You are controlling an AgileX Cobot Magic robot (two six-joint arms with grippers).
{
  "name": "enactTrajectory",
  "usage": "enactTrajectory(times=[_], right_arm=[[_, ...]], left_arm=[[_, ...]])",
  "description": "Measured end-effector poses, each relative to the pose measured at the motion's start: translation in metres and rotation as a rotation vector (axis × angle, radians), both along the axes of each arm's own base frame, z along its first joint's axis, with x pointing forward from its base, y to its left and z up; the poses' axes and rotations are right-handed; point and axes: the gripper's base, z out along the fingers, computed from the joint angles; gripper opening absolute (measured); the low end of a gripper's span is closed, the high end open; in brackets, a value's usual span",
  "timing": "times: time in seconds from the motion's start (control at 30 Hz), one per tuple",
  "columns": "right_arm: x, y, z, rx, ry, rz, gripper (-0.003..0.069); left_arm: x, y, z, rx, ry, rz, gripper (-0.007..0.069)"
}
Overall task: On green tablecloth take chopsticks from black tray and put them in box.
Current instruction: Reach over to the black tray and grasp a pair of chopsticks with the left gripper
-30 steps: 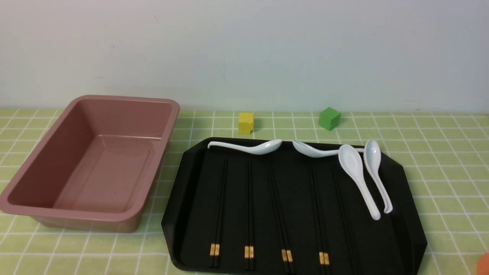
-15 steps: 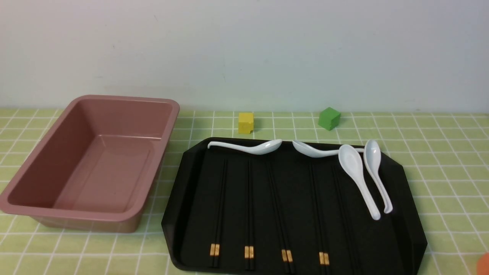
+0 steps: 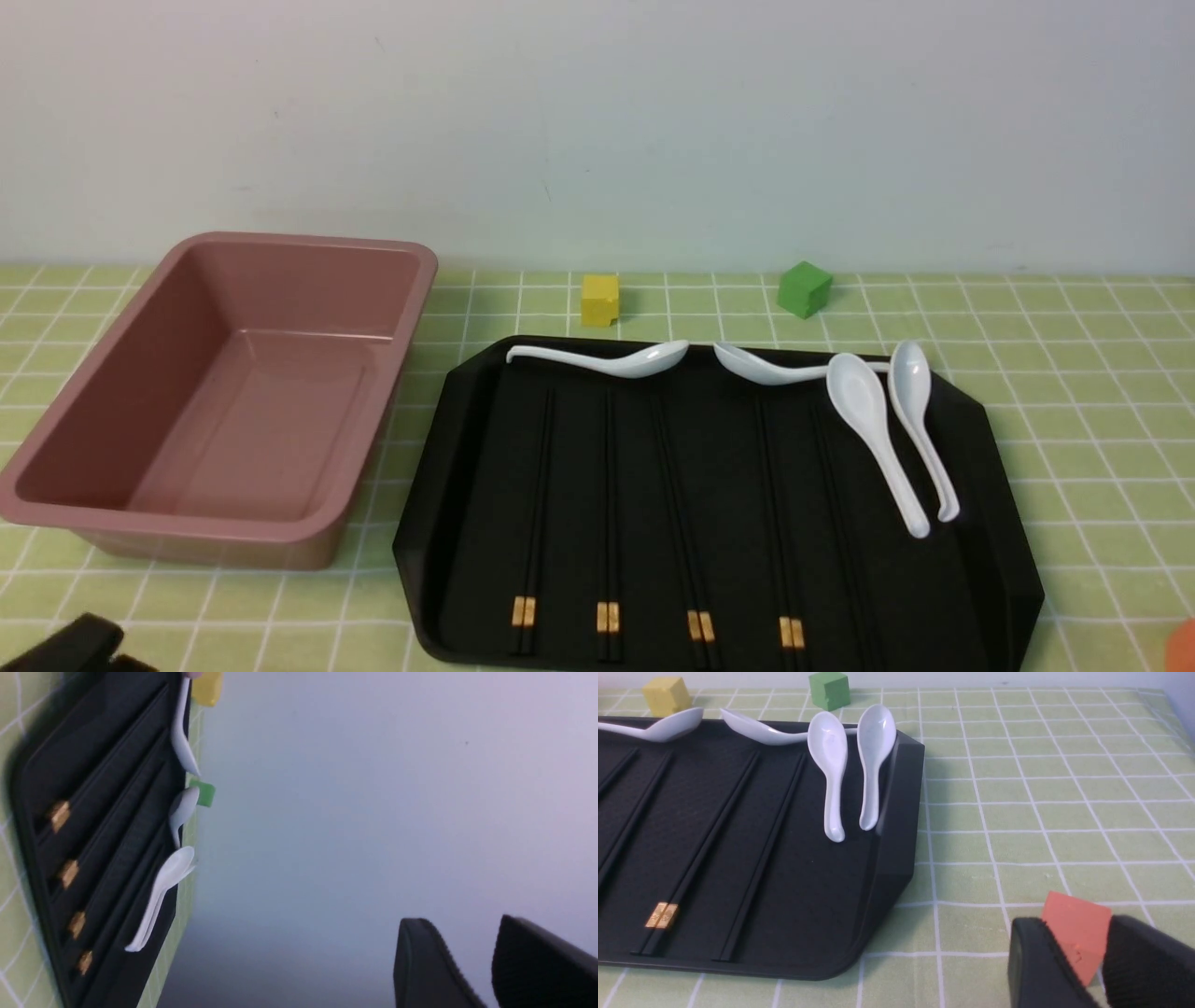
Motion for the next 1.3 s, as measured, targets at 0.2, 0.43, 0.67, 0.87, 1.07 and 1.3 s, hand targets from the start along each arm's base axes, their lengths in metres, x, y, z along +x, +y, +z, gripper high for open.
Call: enactTrajectory(times=[0.2, 0.43, 0.67, 0.87, 1.07, 1.3], right_arm=[[0.000, 0.000, 0.000, 0.000, 0.000, 0.000, 0.0239], [0.000, 0.000, 0.000, 0.000, 0.000, 0.000, 0.0239], [0.000, 0.000, 0.000, 0.000, 0.000, 0.000, 0.0239], [0.000, 0.000, 0.000, 0.001, 0.000, 0.000, 0.0239], [0.000, 0.000, 0.000, 0.001, 0.000, 0.000, 0.0239], [0.000, 0.000, 0.000, 0.001, 0.000, 0.000, 0.0239]], left_arm=[[-0.004, 0.000, 0.068, 0.280, -0.207, 0.030, 0.0118], [0.052, -0.039, 0.085, 0.764, 0.098, -0.522, -0.0013], [0.131, -0.049, 0.060, 1.031, 0.584, -1.031, -0.0013], [0.172, -0.092, 0.061, 1.172, 0.607, -1.036, -0.0013], [0.207, -0.134, 0.046, 1.310, 0.664, -0.995, 0.0055], [0.248, -0.168, 0.024, 1.404, 0.700, -0.969, 0.0248]])
